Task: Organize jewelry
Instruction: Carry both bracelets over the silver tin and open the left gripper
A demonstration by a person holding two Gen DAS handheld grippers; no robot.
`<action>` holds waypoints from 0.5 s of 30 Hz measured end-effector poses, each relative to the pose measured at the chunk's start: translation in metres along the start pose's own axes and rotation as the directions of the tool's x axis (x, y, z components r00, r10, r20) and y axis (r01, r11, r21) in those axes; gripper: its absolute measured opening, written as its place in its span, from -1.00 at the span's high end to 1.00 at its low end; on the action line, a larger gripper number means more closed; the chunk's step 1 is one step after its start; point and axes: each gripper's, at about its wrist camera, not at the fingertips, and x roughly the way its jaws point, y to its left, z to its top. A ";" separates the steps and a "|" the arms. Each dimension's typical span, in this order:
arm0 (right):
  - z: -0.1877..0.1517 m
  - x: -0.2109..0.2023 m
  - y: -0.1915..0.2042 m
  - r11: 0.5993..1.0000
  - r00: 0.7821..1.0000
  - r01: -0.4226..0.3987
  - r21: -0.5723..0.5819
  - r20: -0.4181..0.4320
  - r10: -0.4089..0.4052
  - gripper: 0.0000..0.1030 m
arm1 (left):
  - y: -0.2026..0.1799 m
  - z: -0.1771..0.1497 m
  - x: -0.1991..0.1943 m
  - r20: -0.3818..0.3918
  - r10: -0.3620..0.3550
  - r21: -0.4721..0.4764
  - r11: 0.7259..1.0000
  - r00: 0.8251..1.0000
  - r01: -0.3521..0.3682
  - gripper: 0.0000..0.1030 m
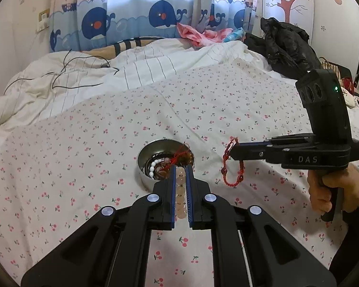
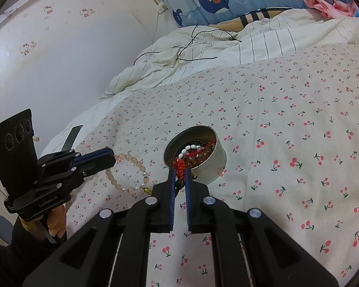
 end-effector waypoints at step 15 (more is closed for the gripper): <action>0.001 -0.004 -0.004 1.000 1.000 -0.002 0.021 0.015 0.002 0.84 | -0.001 0.037 0.025 0.065 -0.062 -0.040 0.997 0.996 0.065 0.87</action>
